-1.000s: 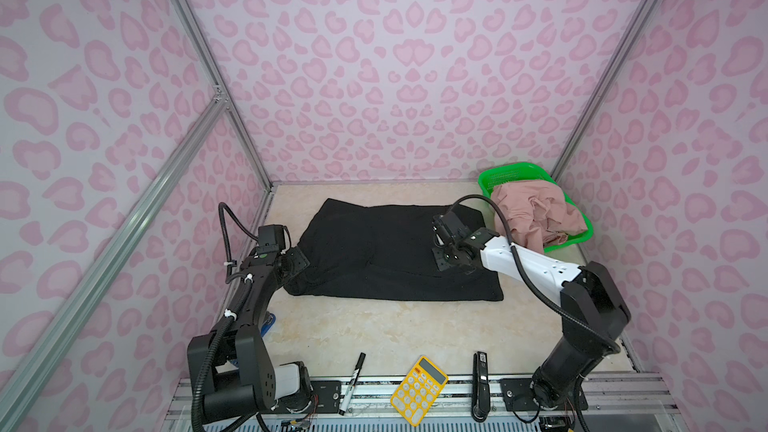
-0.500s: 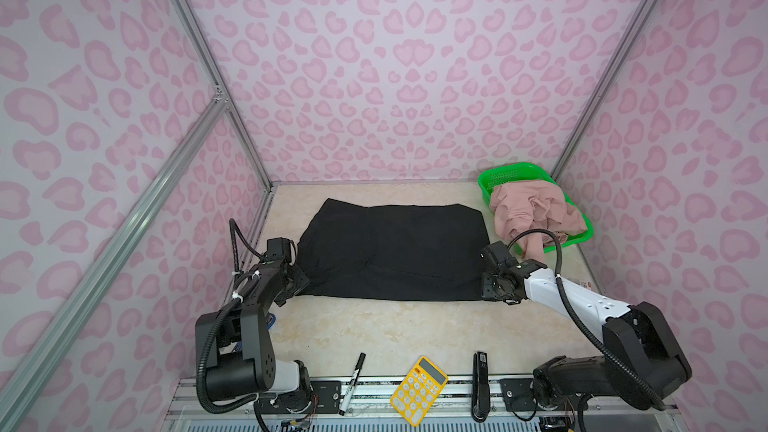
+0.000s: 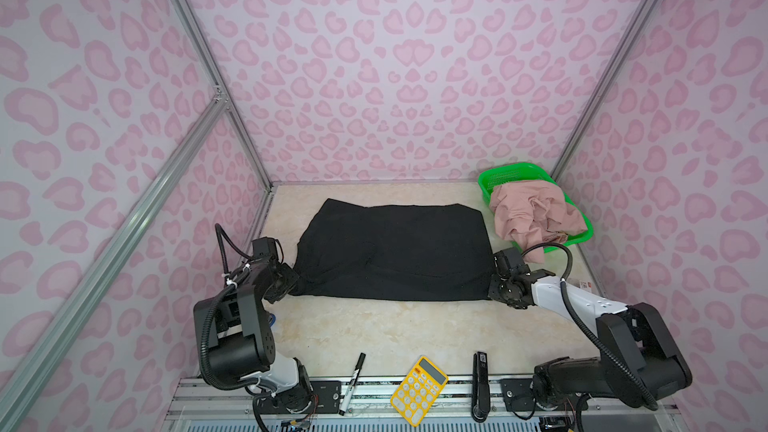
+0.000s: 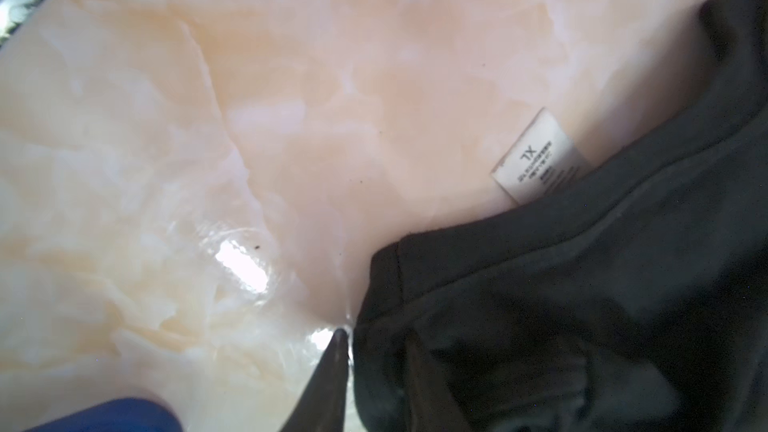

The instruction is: Fold and stack the mixed laundry pile

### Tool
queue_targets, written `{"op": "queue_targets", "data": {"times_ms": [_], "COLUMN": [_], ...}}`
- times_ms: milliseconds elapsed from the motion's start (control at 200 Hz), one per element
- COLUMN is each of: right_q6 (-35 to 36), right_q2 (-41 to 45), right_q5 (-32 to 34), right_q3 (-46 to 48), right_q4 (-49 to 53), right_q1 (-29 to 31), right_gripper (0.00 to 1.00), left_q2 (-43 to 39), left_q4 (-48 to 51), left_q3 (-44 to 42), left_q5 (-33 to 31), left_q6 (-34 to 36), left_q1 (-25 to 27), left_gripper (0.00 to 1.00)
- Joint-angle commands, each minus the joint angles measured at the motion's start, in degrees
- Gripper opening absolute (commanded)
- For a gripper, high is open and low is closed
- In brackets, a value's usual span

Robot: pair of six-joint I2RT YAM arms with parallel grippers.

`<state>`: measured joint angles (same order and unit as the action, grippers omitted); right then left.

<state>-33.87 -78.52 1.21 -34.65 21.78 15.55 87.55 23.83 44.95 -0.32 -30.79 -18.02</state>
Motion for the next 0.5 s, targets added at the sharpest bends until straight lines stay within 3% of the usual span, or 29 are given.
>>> {"op": "queue_targets", "data": {"times_ms": [0, 85, 300, 495], "right_q6": [-0.9, -1.2, -1.2, -0.9], "right_q2": [1.6, 4.3, 8.0, 8.3], "right_q5": [-0.4, 0.9, 6.2, 6.9], "right_q3": [1.3, 1.8, 1.6, 1.7], "right_q4": [5.3, 7.6, 12.4, 13.2], "right_q1": [-1.1, -2.3, -3.5, -3.6], "right_gripper": [0.11, 0.04, 0.02, 0.02], "left_q2": [0.6, 0.3, -1.3, -3.9], "left_q4": [-1.3, -1.2, -0.8, 0.8], "left_q3": [-0.2, -0.3, -0.6, -0.2], "left_q5": [2.3, 2.9, 3.4, 6.0], "left_q6": [0.5, 0.5, -0.2, -1.0], "left_q1": [-0.8, -1.6, -3.1, -3.2], "left_gripper": [0.15, 0.03, 0.03, 0.03]}}
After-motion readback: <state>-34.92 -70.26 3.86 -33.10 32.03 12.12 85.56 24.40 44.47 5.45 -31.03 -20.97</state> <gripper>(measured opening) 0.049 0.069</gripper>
